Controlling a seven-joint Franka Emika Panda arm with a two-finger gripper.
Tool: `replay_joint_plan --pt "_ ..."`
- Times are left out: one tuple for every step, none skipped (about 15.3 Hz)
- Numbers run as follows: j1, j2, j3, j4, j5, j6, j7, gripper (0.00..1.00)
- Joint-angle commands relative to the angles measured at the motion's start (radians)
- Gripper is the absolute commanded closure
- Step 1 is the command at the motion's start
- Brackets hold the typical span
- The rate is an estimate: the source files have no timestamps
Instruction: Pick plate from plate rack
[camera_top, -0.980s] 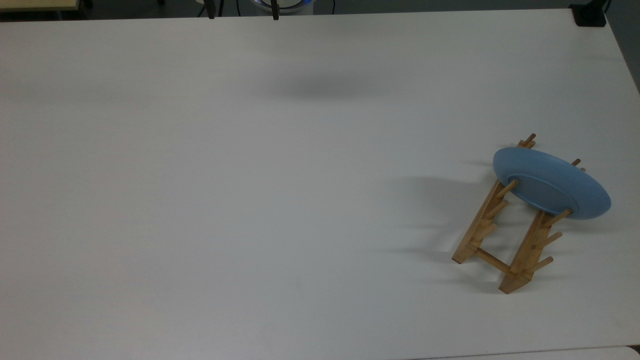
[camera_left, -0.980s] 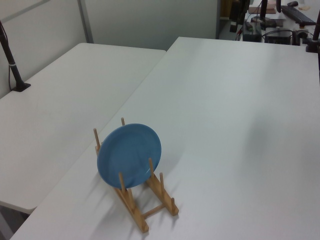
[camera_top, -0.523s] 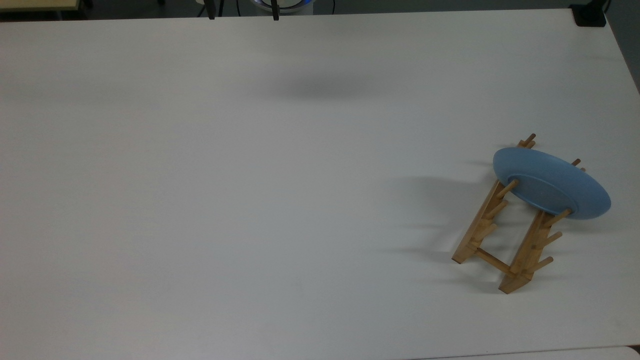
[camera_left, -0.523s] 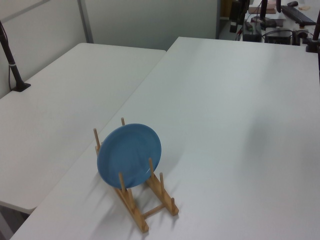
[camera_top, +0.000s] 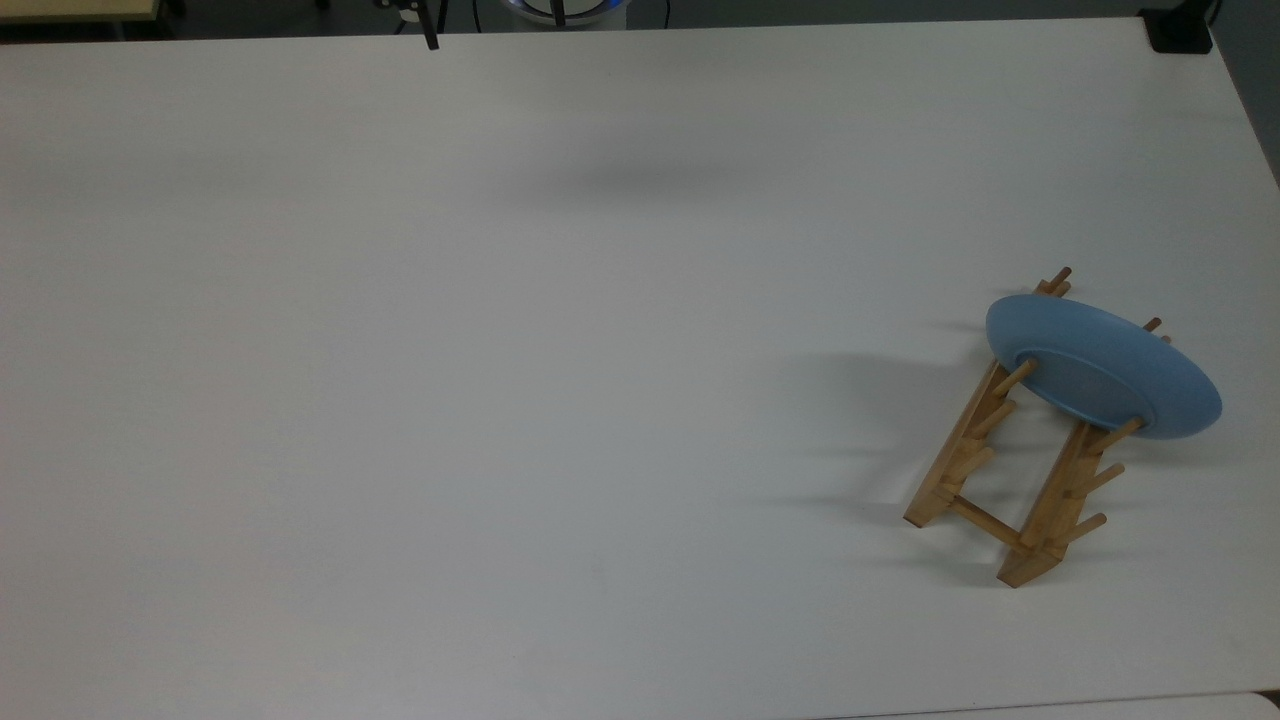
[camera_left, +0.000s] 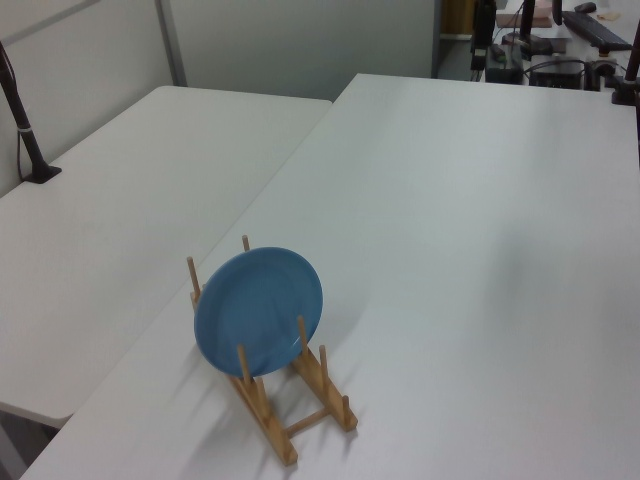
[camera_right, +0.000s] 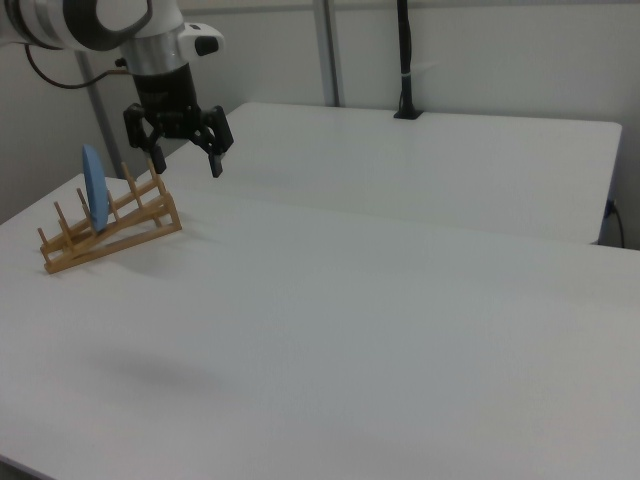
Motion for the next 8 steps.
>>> replay_joint_plan --pt "0.012 0.002 0.067 0.003 0.004 0.029 -0.008 0.00" --pt "0.029 0.002 0.090 0.003 0.004 0.059 0.007 0.00" --pt "0.055 0.002 0.104 0.003 0.002 0.088 0.031 0.00" --pt "0.081 0.002 0.106 0.003 -0.008 0.116 0.057 0.00" --pt "0.115 0.005 0.107 0.003 -0.030 0.153 0.076 0.00" --pt "0.153 0.017 0.107 0.005 -0.053 0.194 0.097 0.00" --pt "0.185 0.025 0.107 0.010 -0.071 0.237 0.119 0.00" --pt "0.217 0.045 0.107 0.019 -0.094 0.275 0.139 0.00"
